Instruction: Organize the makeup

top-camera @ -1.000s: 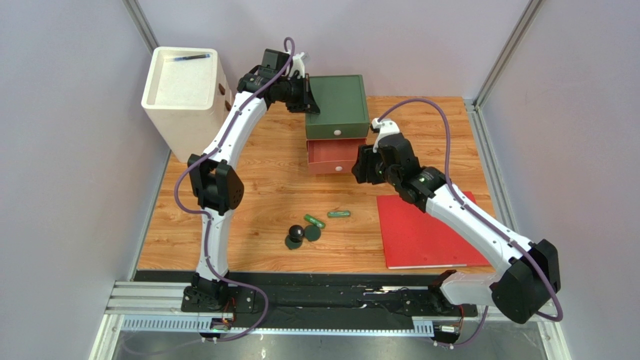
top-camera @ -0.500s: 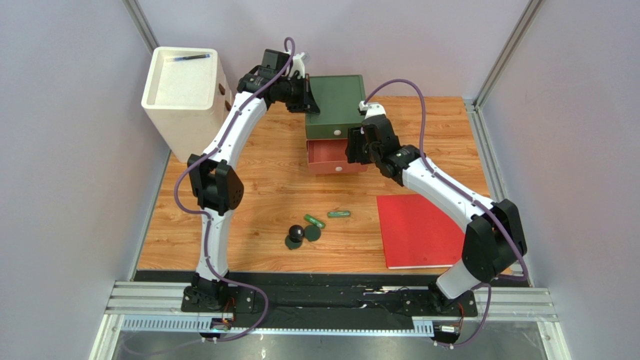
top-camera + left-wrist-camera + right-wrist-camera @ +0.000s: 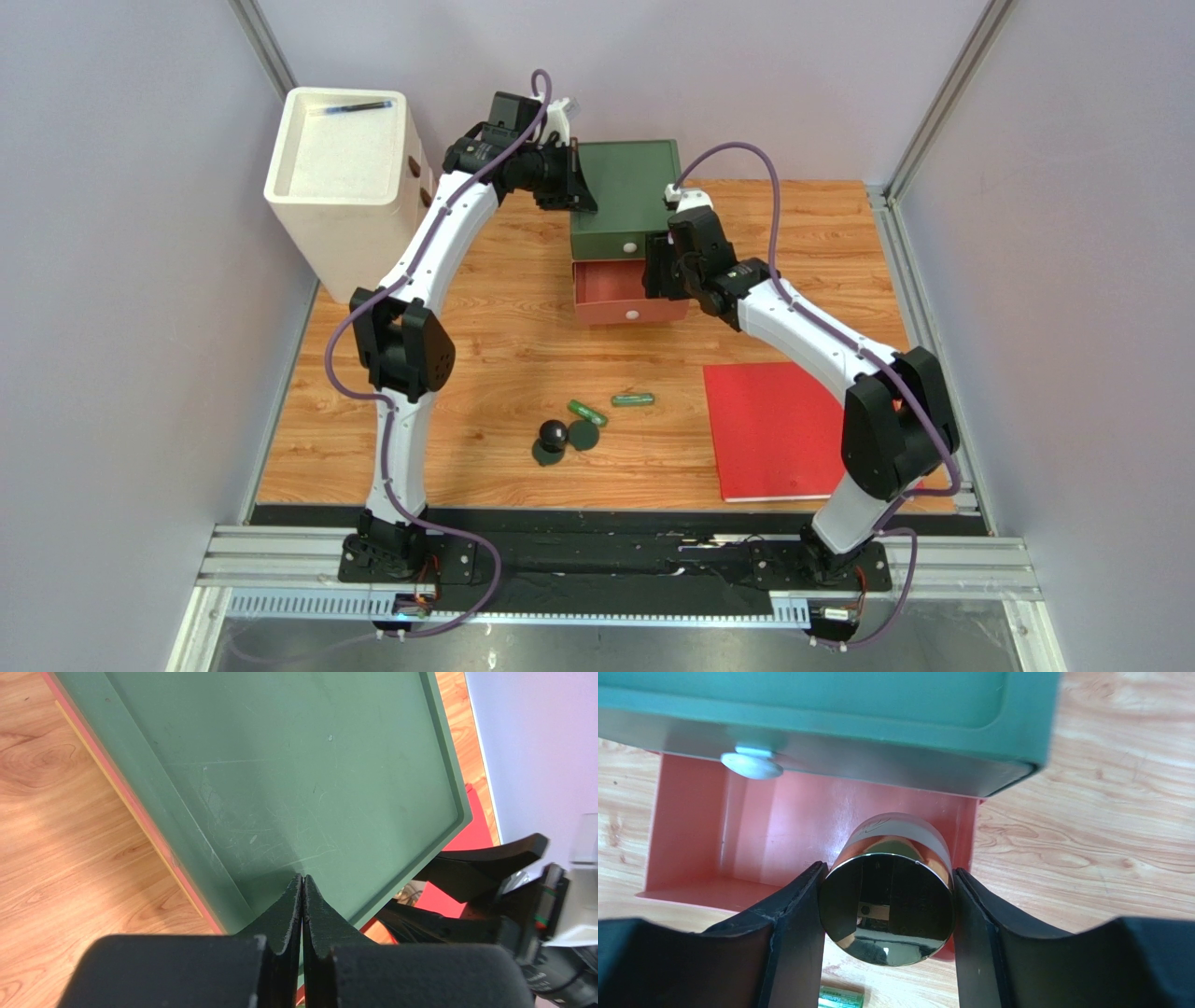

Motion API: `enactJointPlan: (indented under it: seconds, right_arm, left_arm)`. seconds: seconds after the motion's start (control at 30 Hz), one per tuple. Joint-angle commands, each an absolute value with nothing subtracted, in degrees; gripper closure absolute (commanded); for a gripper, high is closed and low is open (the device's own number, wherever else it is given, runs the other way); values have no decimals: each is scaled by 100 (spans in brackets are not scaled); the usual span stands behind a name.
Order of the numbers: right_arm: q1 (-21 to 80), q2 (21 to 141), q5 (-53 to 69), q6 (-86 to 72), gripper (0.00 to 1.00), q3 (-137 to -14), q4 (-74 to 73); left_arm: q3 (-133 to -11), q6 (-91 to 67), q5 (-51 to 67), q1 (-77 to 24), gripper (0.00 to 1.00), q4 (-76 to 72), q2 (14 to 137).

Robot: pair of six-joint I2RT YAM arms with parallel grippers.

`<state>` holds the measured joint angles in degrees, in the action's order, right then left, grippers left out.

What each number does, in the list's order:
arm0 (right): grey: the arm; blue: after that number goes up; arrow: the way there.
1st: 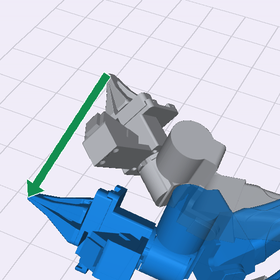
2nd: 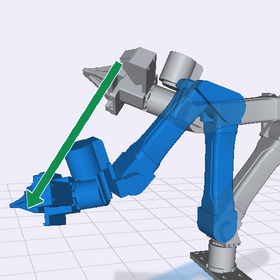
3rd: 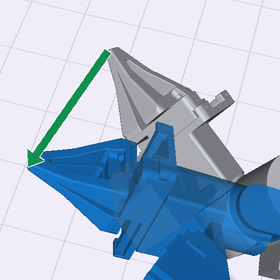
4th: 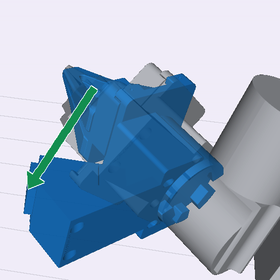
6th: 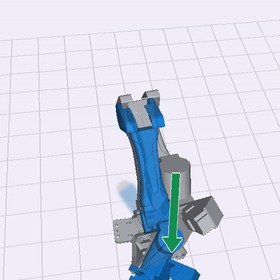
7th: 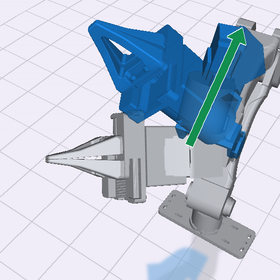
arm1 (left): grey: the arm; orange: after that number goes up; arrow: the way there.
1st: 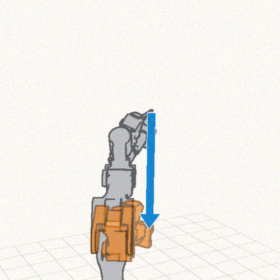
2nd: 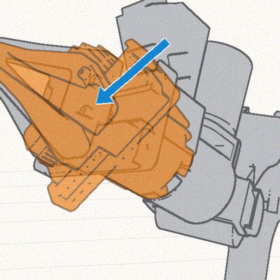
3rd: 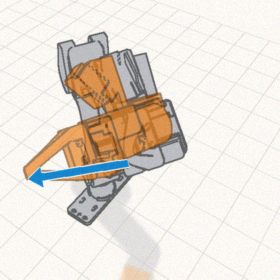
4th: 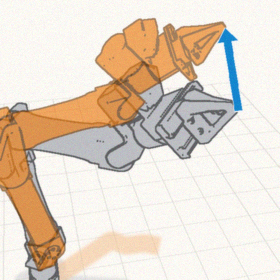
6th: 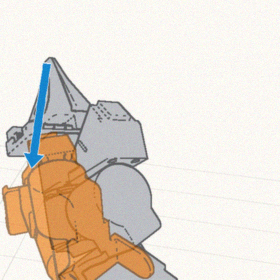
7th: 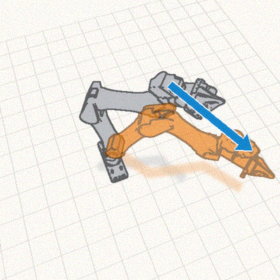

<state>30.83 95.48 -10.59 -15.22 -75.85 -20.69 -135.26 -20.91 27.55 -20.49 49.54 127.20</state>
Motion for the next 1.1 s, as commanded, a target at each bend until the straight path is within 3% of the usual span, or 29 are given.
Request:
enactJointPlan:
  seconds: [0.0, 0.27, 0.47, 0.5, 0.8, 1.07]
  right_arm:
    - [3059, 9580, -941, -1626, 75, -7919, -2039]
    - [3059, 9282, -1362, -1530, 39, -7901, -2048]
    - [3059, 8886, -1284, -1398, 33, -7858, -1802]
    - [3050, 8825, -1283, -1406, 0, -7840, -1706]
    - [3181, 8385, -511, -1319, 2, -7761, -1714]
    - [4393, 8367, 138, -713, 10, -7164, -2082]
  left_arm:
    - [-13210, -1775, 2338, -2074, 100, 5941, 12973]
    - [-13236, -1793, 2329, -2065, 100, 5941, 12981]
    - [-13236, -1819, 2347, -2074, 100, 5924, 12999]
    - [-13236, -1819, 2364, -2074, 100, 5915, 12999]
    - [-13271, -1854, 2382, -2065, 100, 5897, 13008]
    - [-13271, -1872, 2400, -2066, 100, 5897, 13025]
